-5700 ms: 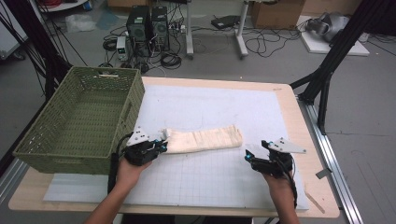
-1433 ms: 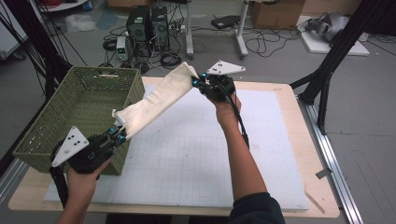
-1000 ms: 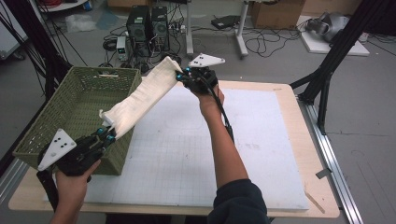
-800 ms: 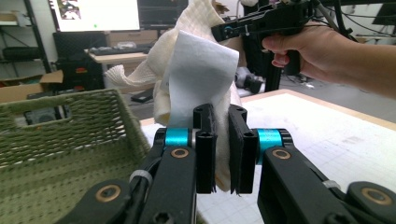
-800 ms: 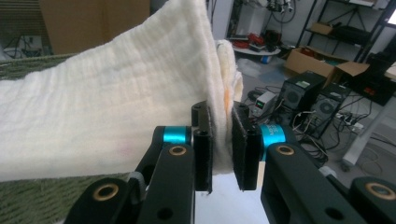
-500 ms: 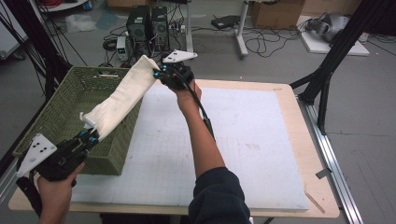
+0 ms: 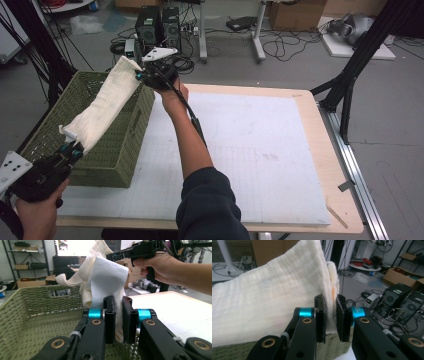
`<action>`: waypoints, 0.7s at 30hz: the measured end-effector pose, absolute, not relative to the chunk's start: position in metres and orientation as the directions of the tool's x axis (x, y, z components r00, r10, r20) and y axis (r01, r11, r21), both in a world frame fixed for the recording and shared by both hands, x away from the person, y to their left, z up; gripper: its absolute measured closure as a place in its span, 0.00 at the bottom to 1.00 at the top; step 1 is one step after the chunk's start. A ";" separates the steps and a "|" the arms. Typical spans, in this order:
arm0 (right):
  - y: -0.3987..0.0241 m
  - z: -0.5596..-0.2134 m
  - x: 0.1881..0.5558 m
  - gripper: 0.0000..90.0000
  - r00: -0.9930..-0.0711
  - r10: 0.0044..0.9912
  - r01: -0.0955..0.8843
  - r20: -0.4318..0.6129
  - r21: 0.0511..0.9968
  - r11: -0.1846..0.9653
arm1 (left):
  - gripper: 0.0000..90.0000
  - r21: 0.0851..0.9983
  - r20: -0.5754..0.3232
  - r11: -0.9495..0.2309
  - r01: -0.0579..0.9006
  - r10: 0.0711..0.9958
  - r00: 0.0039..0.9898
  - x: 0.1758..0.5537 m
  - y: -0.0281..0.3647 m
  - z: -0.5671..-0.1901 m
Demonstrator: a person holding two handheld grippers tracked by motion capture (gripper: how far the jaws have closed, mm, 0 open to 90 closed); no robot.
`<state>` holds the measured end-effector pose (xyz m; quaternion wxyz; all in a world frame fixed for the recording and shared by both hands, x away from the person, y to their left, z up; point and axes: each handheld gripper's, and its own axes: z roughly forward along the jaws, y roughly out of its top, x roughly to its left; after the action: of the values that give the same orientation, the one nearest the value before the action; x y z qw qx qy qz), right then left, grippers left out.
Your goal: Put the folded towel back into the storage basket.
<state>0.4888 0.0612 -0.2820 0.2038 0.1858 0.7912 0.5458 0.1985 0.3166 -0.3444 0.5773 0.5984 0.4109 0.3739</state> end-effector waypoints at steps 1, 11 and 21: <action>0.065 -0.283 0.489 0.89 -0.850 0.512 0.071 -0.120 0.939 0.338 | 0.92 0.998 -0.028 0.005 0.063 0.926 0.377 0.198 0.318 -0.345; 0.103 -0.290 0.494 0.89 -0.853 0.510 0.095 -0.110 0.928 0.360 | 0.91 0.996 -0.043 0.011 0.094 0.938 0.343 0.195 0.332 -0.345; 0.121 -0.302 0.497 0.59 -0.815 0.572 0.141 -0.090 0.927 0.347 | 0.44 0.986 -0.066 0.030 0.166 0.974 0.216 0.197 0.339 -0.346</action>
<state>0.4973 0.1212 -0.3022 0.2054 0.2244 0.7945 0.5256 0.1973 0.3389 -0.3458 0.5221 0.5790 0.4922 0.3872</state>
